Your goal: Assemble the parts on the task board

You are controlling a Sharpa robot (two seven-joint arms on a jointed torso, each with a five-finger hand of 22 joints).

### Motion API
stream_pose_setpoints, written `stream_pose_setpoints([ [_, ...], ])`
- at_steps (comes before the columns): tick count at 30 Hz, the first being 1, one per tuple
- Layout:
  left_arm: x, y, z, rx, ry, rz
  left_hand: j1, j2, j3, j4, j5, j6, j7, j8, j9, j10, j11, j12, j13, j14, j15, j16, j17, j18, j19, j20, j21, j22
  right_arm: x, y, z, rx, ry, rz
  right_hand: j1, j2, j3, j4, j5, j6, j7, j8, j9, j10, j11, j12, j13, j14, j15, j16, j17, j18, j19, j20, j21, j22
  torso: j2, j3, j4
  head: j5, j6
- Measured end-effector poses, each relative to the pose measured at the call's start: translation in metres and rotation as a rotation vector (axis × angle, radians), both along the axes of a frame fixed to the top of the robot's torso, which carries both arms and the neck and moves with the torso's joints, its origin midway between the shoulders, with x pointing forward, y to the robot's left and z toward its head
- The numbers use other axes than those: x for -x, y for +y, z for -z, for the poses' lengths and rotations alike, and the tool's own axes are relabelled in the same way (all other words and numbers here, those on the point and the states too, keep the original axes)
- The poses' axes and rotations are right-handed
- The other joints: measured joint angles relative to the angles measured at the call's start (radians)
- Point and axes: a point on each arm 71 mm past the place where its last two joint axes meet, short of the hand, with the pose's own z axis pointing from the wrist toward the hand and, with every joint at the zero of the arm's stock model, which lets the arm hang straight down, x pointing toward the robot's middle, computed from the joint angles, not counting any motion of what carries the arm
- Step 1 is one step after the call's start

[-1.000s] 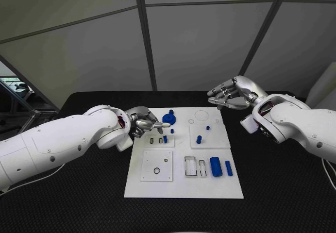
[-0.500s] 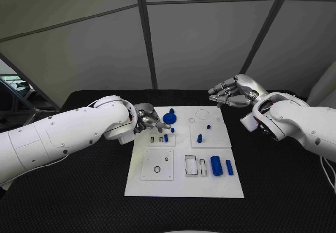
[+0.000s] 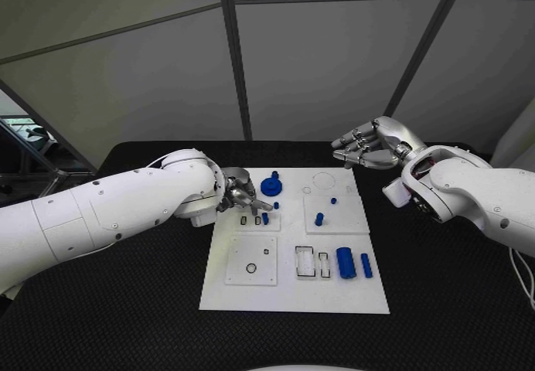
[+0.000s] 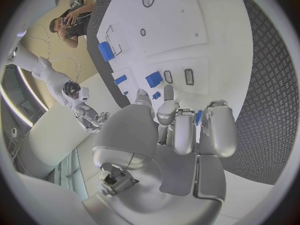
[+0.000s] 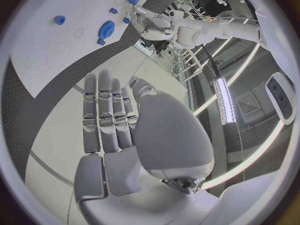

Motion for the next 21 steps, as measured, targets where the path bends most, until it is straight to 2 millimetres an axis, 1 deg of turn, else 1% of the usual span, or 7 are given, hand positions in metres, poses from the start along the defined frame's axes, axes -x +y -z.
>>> stream_pose_setpoints([
  [3,0.0,-0.002,0.001,-0.011,0.006,0.009,0.0,0.0,-0.001,0.001,0.0,-0.003,-0.003,0.001,0.002,0.0,0.0,0.0,0.001,0.0,0.0,0.0,0.0,0.0,0.0,0.0,0.0,0.001,0.0,0.0,0.0,0.0,0.0,0.0,0.0,0.0,0.0,0.0,0.002,0.0,0.0,0.0,0.0,-0.004,0.004,0.0,-0.006,0.0,0.0,-0.01,-0.003,0.0,0.0,0.0,-0.008,-0.004,0.0,0.0,-0.0002,0.0,-0.001],
  [4,0.0,-0.002,0.001,-0.015,0.007,0.012,0.0,0.0,-0.001,0.001,0.0,-0.003,-0.003,0.001,0.002,0.0,0.0,0.0,0.001,0.0,0.0,0.0,0.0,0.0,0.0,0.0,0.0,0.001,0.0,0.0,0.0,0.0,0.0,0.0,-0.004,-0.004,0.0,0.0,0.002,0.0,0.0,0.0,0.0,-0.006,0.006,0.0,-0.008,0.0,0.0,-0.016,-0.004,0.0,0.0,0.0,-0.01,-0.006,0.0,0.0,-0.0003,0.0,-0.001],
  [6,0.0,-0.005,0.002,-0.021,0.01,0.02,0.0,0.0,-0.001,0.001,0.0,-0.003,-0.003,0.001,0.005,0.0,0.0,0.0,0.003,0.0,0.0,0.0,0.0,0.0,0.0,0.0,0.0,0.004,-0.001,0.0,0.0,0.0,0.0,0.001,-0.004,-0.004,0.003,-0.003,0.002,-0.003,0.003,0.0,0.0,-0.006,0.006,0.0,-0.012,-0.005,0.005,-0.023,-0.007,0.0,-0.001,0.001,-0.018,-0.009,0.0,0.0,-0.0004,0.0,-0.002],
  [7,0.001,-0.006,0.002,-0.023,0.011,0.024,-0.003,0.003,-0.004,-0.002,0.0,-0.003,-0.003,0.001,0.007,0.0,0.0,0.0,0.003,0.0,0.0,0.0,0.0,0.0,0.0,0.0,0.003,0.004,-0.001,0.0,0.0,0.0,0.0,0.001,-0.004,-0.004,0.003,-0.003,0.002,-0.004,0.004,0.0,0.0,-0.006,0.006,0.0,-0.013,-0.005,0.006,-0.024,-0.008,0.0,-0.004,0.004,-0.018,-0.01,0.0,-0.0001,-0.0007,0.0,-0.003],
  [12,0.002,-0.01,0.002,-0.03,0.014,0.04,-0.004,0.004,-0.004,-0.002,0.0,-0.003,-0.003,0.007,0.011,0.0,0.0,0.0,0.005,0.0,0.0,0.0,0.0,0.0,0.0,0.0,0.004,0.008,-0.002,0.002,0.001,0.0,0.001,0.001,-0.004,-0.004,0.003,-0.003,0.002,-0.004,0.004,0.0,0.0,-0.006,0.006,0.0,-0.015,-0.005,0.005,-0.027,-0.008,0.0,-0.004,0.004,-0.018,-0.011,0.0,-0.0001,-0.0008,0.0,-0.005],
  [14,0.002,-0.011,0.002,-0.032,0.016,0.044,-0.004,0.004,-0.004,-0.002,0.0,-0.003,-0.003,0.007,0.012,0.0,0.0,0.0,0.006,0.0,0.0,0.0,0.0,0.0,0.0,0.0,0.006,0.01,-0.002,0.002,0.001,-0.001,0.001,0.001,-0.004,-0.004,0.003,-0.003,0.002,-0.004,0.004,0.0,0.0,-0.009,0.009,0.0,-0.016,-0.005,0.005,-0.027,-0.009,0.0,-0.004,0.004,-0.022,-0.013,0.0,-0.0001,-0.0008,0.0,-0.005],
  [21,0.002,-0.012,0.003,-0.038,0.02,0.051,-0.004,0.004,-0.004,-0.002,0.0,-0.007,-0.007,0.019,0.024,0.0,0.0,0.005,0.01,0.0,0.0,0.0,0.0,0.0,0.0,0.0,0.01,0.015,-0.003,0.003,0.001,-0.001,0.001,0.002,-0.004,-0.004,0.003,-0.003,0.002,-0.004,0.004,0.0,0.0,-0.009,0.009,0.0,-0.019,-0.005,0.005,-0.033,-0.011,0.0,-0.004,0.004,-0.026,-0.015,0.0,-0.0001,-0.0008,0.0,-0.006],
])
